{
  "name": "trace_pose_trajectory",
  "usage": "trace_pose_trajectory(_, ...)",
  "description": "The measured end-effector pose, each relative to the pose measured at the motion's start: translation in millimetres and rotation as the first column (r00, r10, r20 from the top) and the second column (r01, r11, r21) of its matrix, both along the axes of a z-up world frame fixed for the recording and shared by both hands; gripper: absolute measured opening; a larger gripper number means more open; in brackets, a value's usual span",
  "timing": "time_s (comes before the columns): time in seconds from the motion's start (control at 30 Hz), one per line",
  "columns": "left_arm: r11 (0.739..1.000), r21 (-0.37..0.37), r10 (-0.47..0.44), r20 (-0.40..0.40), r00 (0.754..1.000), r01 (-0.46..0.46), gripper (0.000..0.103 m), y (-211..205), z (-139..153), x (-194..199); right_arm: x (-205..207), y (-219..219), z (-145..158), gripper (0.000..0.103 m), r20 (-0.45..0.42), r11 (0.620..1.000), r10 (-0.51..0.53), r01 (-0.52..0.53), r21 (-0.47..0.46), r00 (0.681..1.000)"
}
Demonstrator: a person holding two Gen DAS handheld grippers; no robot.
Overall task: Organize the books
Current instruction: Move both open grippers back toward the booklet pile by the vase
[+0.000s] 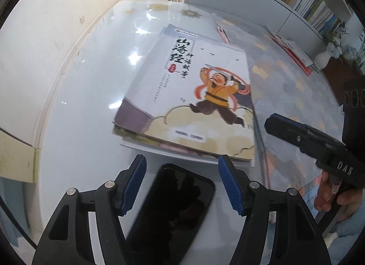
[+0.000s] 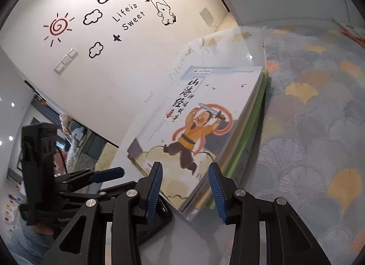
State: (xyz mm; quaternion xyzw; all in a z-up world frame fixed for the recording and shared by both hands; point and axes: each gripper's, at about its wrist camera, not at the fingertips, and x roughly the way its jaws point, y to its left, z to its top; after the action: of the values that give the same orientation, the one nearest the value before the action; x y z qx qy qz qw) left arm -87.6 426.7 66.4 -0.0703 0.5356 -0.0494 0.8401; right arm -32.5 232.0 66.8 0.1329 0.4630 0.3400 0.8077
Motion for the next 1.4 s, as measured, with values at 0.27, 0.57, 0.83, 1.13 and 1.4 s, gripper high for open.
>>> trace_pose_trajectory(0.27,0.999,-0.022,-0.034,-0.005,0.999,0.034,0.068,-34.6,5.2,0.7,-18.4,-27.8,9.8,0.091,0.031,0.998,-0.041,0.043,-0.048,0.999)
trace_pose_trajectory(0.57,0.996,-0.007,-0.087,-0.028,0.996,0.087,0.07,-86.8,2.5,3.3,-26.0,-89.6,-12.2,0.103,-0.09,0.986,-0.166,0.165,-0.015,0.982)
trace_pose_trajectory(0.83,0.999,-0.033,-0.031,-0.032,0.999,0.03,0.076,-125.3,5.5,6.6,-25.8,-168.6,-6.9,0.103,-0.077,0.957,-0.29,0.288,-0.031,0.954)
trace_pose_trajectory(1.13,0.996,-0.06,0.065,-0.009,0.998,-0.065,0.076,-200.7,27.8,28.3,-25.7,-282.7,16.3,0.103,-0.02,0.954,-0.282,0.279,-0.108,0.959)
trace_pose_trajectory(1.4,0.998,-0.046,0.044,0.024,0.999,-0.043,0.076,-279.7,56.5,41.0,-33.9,-449.0,32.2,0.103,-0.046,0.884,-0.453,0.442,-0.151,0.891)
